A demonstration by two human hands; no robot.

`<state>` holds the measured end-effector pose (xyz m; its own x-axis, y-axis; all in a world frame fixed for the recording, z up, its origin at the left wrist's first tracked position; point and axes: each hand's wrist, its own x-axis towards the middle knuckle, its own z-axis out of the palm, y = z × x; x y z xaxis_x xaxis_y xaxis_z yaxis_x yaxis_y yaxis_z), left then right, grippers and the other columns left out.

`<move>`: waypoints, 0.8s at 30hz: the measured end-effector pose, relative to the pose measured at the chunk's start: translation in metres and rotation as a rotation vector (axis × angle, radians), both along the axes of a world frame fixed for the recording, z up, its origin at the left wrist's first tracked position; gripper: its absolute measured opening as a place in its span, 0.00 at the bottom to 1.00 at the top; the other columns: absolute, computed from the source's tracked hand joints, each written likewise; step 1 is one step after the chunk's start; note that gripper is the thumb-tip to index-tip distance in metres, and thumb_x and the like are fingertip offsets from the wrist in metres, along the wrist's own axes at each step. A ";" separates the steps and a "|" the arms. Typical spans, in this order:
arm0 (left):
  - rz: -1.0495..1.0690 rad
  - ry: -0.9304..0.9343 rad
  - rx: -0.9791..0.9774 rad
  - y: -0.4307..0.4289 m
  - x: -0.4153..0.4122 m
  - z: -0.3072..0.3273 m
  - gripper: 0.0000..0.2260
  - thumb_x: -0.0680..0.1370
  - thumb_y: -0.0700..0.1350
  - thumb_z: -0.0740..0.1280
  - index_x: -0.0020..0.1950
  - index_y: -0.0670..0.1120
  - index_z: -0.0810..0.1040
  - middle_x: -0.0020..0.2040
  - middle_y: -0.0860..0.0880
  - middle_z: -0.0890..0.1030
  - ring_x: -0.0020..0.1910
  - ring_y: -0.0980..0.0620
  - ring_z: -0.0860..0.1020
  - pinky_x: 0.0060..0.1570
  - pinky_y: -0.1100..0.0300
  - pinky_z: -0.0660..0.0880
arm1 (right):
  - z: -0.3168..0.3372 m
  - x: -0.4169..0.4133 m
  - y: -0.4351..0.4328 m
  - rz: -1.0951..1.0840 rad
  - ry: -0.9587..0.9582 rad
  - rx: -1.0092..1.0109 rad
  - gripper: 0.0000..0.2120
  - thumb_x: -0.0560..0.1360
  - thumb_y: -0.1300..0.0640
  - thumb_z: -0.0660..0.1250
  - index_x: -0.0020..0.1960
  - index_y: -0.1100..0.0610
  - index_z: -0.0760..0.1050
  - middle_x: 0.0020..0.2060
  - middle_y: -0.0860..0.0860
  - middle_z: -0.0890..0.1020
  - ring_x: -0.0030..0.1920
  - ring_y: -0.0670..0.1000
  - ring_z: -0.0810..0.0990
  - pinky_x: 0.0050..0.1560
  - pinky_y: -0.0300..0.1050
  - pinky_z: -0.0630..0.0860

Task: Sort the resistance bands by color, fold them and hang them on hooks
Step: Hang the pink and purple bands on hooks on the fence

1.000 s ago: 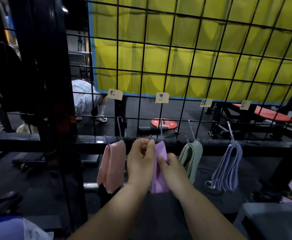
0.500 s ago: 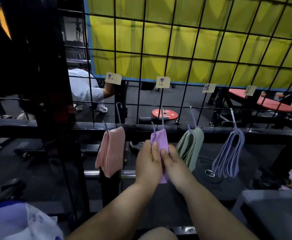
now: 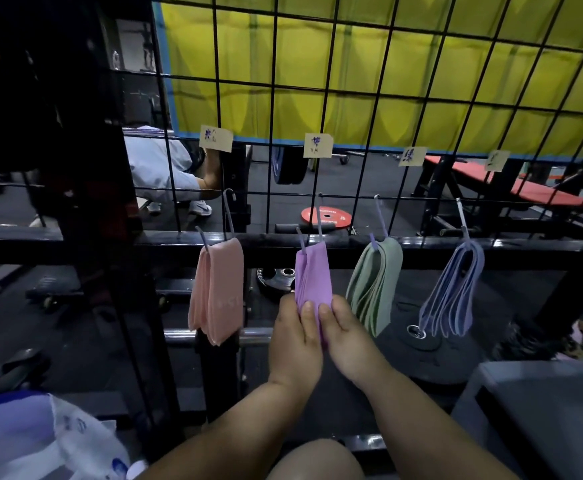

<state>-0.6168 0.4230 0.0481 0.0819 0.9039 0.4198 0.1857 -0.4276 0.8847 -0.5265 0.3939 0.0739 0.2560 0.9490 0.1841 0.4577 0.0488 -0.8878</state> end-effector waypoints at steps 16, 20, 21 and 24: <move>-0.012 0.148 -0.088 -0.016 -0.012 -0.015 0.13 0.82 0.55 0.54 0.51 0.47 0.69 0.41 0.48 0.79 0.40 0.48 0.79 0.43 0.46 0.77 | -0.030 0.002 -0.013 -0.012 -0.063 0.035 0.14 0.83 0.53 0.56 0.39 0.52 0.64 0.32 0.48 0.72 0.33 0.46 0.71 0.39 0.45 0.70; -0.028 0.149 -0.097 -0.020 -0.013 -0.012 0.09 0.83 0.51 0.55 0.50 0.47 0.68 0.40 0.51 0.78 0.40 0.50 0.78 0.44 0.48 0.76 | -0.033 0.003 -0.013 -0.025 -0.106 0.051 0.14 0.83 0.53 0.57 0.39 0.50 0.65 0.30 0.50 0.73 0.33 0.49 0.72 0.38 0.48 0.71; -0.031 0.147 -0.097 -0.022 -0.013 -0.012 0.09 0.83 0.51 0.55 0.50 0.47 0.68 0.41 0.51 0.78 0.40 0.50 0.78 0.44 0.48 0.76 | -0.033 0.004 -0.014 -0.020 -0.104 0.049 0.13 0.83 0.53 0.57 0.40 0.51 0.66 0.30 0.50 0.73 0.32 0.49 0.72 0.38 0.48 0.71; -0.039 0.147 -0.099 -0.023 -0.013 -0.013 0.11 0.83 0.53 0.55 0.51 0.47 0.69 0.41 0.50 0.79 0.41 0.49 0.78 0.44 0.47 0.76 | -0.032 0.005 -0.017 -0.010 -0.081 0.052 0.13 0.83 0.53 0.56 0.40 0.52 0.67 0.28 0.50 0.74 0.30 0.47 0.72 0.36 0.44 0.70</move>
